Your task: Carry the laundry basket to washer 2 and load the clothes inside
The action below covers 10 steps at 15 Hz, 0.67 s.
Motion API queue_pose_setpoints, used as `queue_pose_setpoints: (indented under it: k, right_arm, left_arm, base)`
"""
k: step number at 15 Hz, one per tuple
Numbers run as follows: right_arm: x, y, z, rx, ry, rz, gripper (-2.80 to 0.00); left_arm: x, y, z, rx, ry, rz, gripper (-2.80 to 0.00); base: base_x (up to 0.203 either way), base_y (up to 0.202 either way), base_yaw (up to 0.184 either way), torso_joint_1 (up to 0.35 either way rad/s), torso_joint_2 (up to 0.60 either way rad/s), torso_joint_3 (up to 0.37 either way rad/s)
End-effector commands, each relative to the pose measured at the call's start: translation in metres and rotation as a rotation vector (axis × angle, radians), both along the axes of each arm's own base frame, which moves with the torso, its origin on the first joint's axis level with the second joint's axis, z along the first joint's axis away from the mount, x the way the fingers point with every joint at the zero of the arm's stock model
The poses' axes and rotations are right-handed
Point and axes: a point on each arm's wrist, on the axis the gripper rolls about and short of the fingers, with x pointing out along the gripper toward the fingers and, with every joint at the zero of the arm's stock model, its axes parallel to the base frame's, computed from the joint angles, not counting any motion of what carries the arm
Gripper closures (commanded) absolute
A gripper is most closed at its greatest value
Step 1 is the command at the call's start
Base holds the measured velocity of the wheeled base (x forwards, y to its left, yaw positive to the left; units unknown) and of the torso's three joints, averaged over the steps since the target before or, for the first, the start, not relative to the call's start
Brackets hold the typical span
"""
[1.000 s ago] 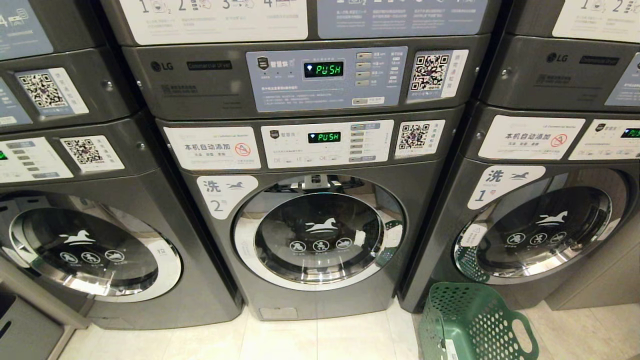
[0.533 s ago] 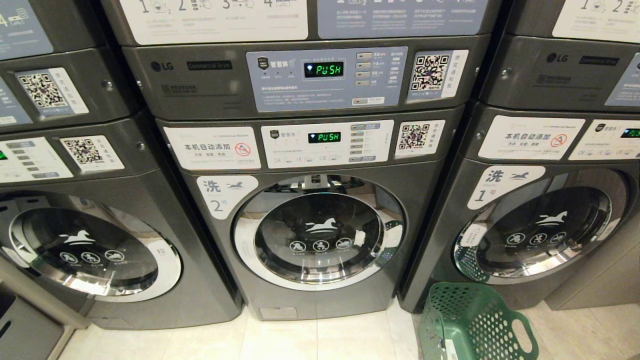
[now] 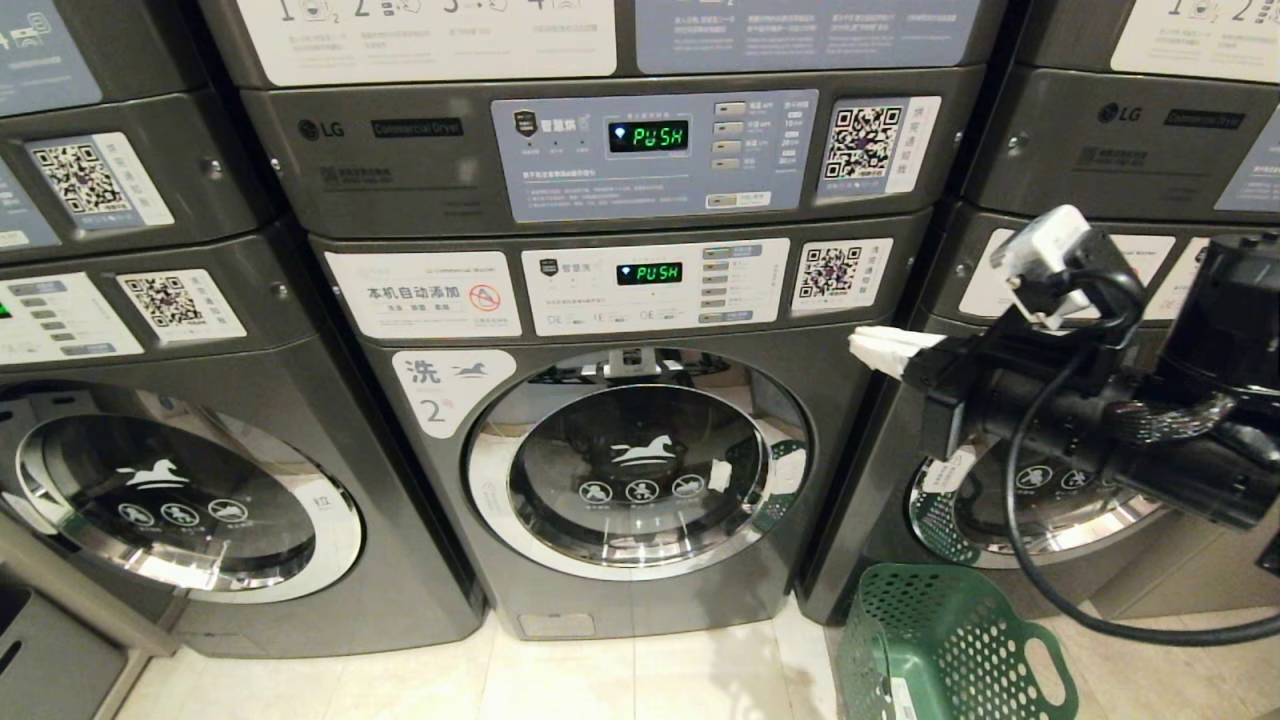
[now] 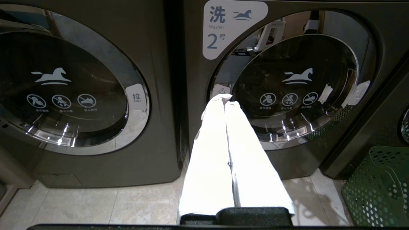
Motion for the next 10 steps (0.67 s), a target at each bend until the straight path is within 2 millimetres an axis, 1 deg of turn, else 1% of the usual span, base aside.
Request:
queue_pose_setpoints:
  k: [1,4,5,8,10]
  right_arm:
    - [0.017,0.017,-0.019,-0.050,-0.027,0.018,0.00]
    - [0.027,0.017,-0.022,-0.083,-0.054,-0.031,0.00]
    - [0.037,0.018,-0.027,-0.084,-0.055,-0.039,0.00]
    - [0.071,0.028,-0.022,-0.048,-0.133,-0.062,0.00]
    - [0.090,0.034,-0.022,-0.035,-0.157,-0.071,0.00]
  left_arm:
    - [0.003,0.000,-0.011,0.000,0.039,0.000,0.00]
    - [0.003,0.000,-0.011,0.000,0.039,0.000,0.00]
    - [0.003,0.000,-0.011,-0.001,0.039,0.000,0.00]
    - [0.003,0.000,-0.011,0.000,0.039,0.001,0.00]
    - [0.003,0.000,-0.011,-0.001,0.039,0.000,0.00]
  base:
    - [0.000,0.000,0.000,0.000,0.00,0.000]
    - [0.000,0.000,0.000,0.000,0.00,0.000]
    - [0.000,0.000,0.000,0.000,0.00,0.000]
    - [0.000,0.000,0.000,0.000,0.00,0.000]
    - [0.000,0.000,0.000,0.000,0.00,0.000]
